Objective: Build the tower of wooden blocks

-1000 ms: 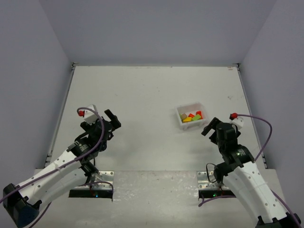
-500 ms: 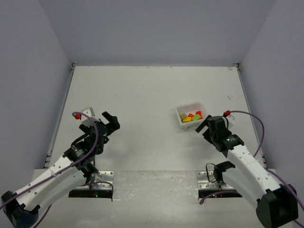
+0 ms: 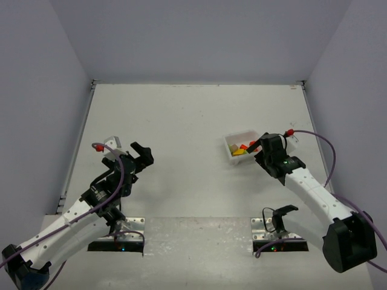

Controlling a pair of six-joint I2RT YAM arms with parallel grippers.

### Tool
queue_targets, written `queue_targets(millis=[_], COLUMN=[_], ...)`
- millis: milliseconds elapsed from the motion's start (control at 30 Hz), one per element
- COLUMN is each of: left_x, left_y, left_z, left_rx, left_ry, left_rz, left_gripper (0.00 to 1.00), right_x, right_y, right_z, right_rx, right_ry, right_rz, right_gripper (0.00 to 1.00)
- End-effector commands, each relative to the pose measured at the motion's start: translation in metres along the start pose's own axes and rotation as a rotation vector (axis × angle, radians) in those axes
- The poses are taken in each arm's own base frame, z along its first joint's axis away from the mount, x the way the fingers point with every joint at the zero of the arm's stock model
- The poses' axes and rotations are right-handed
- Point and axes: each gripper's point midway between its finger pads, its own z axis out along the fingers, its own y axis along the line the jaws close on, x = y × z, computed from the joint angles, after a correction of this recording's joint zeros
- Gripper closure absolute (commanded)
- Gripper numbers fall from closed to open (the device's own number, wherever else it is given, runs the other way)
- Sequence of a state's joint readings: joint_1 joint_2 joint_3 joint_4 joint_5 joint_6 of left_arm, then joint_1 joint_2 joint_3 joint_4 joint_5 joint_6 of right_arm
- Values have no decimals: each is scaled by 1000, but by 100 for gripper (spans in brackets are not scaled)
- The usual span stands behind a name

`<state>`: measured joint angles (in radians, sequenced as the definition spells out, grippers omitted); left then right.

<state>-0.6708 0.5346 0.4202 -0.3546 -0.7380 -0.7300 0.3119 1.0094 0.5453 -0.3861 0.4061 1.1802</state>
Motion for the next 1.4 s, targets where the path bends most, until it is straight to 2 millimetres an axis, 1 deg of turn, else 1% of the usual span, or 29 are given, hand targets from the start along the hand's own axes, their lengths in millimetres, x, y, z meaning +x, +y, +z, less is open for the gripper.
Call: queue_targets(millis=[0,67,133,167,233,267,333,400,467,533,600,667,700,733,767,800,867,933,967,1000,1067,1100,1133,1167,1200,1267,1300,1333,1367], left_x=[-8,-8,-7,-6,-5,-5,-4,-5,-5,-4,-4,-4,-5,-6,-6,-7,-8,-10,-10,-10,-10,-11,-11,-12,-12,-13,-12,-13,-14], left_y=[-7,-7,-6,-5,-3,-3,-1,0,1,2,4,6,7,7,8,8,10,11,12,13,14,15,15,16,17,19,21,21,22], left_z=[0,0,0,0,0,0,0,0,-1,0,0,-1,-1,-1,-1,-1,-2,-1,-1,-1,-1,-1,-1,-1,-1,-2,-2,-3,-3], left_rx=[26,27,24,20,15,11,2,-2,-3,-8,-16,-27,-32,-34,-38,-43,-52,-61,-66,-72,-83,-88,-91,-95,-102,-112,-117,-115,-112], left_ry=[-28,-27,-24,-23,-22,-22,-22,-23,-23,-22,-22,-24,-24,-26,-28,-30,-35,-40,-42,-43,-42,-43,-44,-45,-47,-51,-53,-57,-62], left_rz=[-25,-26,-23,-21,-23,-24,-23,-25,-25,-24,-24,-23,-22,-25,-24,-22,-23,-20,-18,-16,-11,-10,-9,-6,-1,0,-3,-13,-21], left_gripper=[0,0,0,0,0,0,0,0,0,0,0,0,0,0,0,0,0,0,0,0,0,0,0,0,0,0,0,0,0], right_x=[-21,-17,-18,-18,-16,-14,-12,-14,-16,-19,-19,-23,-26,-32,-38,-51,-79,-105,-114,-121,-139,-143,-146,-146,-141,-124,-118,-106,-101], right_y=[16,12,15,15,14,13,8,3,1,1,-1,0,1,4,7,13,34,72,79,95,125,139,154,164,175,197,205,212,217], right_z=[0,9,14,19,25,29,36,40,43,45,48,49,48,47,46,44,38,28,24,19,7,1,-7,-12,-14,-20,-25,-20,-19], right_rx=[-11,27,44,59,85,93,123,148,166,178,193,200,201,197,197,193,144,34,28,-15,-86,-116,-146,-166,-189,-211,-201,-209,-211], right_ry=[-76,-65,-64,-64,-58,-54,-57,-76,-93,-103,-103,-112,-122,-138,-158,-202,-289,-381,-410,-436,-526,-570,-627,-664,-696,-743,-767,-756,-761], right_rz=[58,52,44,36,26,19,10,2,-23,-53,-81,-108,-123,-157,-168,-203,-349,-457,-572,-623,-810,-907,-1025,-1110,-1223,-1472,-1565,-1635,-1695], right_gripper=[1,1,3,7,23,30,46,57,70,74,74,80,92,99,100,100,100,100,100,100,100,100,100,100,100,100,100,100,100])
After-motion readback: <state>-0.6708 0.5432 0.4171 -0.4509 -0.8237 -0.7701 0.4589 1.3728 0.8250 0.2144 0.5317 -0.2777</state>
